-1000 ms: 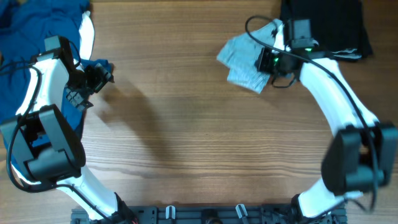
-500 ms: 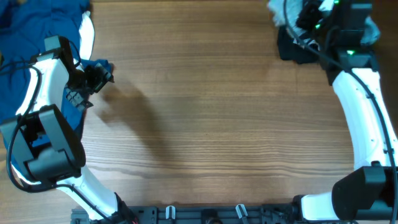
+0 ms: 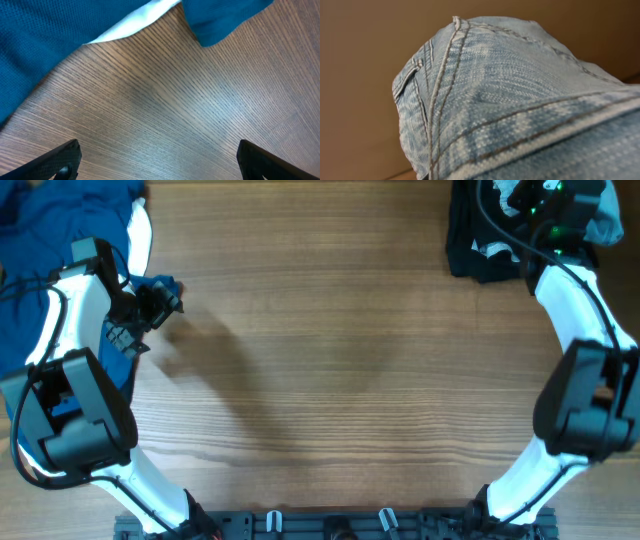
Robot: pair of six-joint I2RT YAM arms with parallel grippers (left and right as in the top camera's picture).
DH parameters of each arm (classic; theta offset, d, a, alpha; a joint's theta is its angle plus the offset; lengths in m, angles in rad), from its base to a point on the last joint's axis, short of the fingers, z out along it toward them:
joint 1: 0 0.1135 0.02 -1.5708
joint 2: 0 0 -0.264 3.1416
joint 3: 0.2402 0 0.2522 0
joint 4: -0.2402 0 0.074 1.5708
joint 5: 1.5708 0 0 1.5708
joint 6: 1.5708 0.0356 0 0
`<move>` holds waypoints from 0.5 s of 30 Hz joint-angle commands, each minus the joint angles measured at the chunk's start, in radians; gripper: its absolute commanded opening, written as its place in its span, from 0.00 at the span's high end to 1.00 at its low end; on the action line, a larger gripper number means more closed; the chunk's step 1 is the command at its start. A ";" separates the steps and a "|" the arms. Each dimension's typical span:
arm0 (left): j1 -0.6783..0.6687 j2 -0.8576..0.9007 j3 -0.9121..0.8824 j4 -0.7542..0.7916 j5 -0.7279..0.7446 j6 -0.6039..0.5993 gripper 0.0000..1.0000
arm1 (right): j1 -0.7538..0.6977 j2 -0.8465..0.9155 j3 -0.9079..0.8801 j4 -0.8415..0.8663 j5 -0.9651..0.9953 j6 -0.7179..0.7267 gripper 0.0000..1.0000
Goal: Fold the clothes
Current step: 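Carry the shorts right and place them on the black garment stack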
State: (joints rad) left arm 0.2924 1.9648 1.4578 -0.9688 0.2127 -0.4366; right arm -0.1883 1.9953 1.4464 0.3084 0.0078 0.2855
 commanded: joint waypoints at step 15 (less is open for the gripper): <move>-0.009 -0.018 0.014 0.012 -0.005 -0.013 0.00 | -0.041 -0.079 0.027 -0.548 -0.386 -0.083 0.01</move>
State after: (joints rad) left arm 0.2878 1.9648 1.4578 -0.9501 0.2119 -0.4366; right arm -0.2310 2.0724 1.4544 -0.1669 -0.2298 0.2283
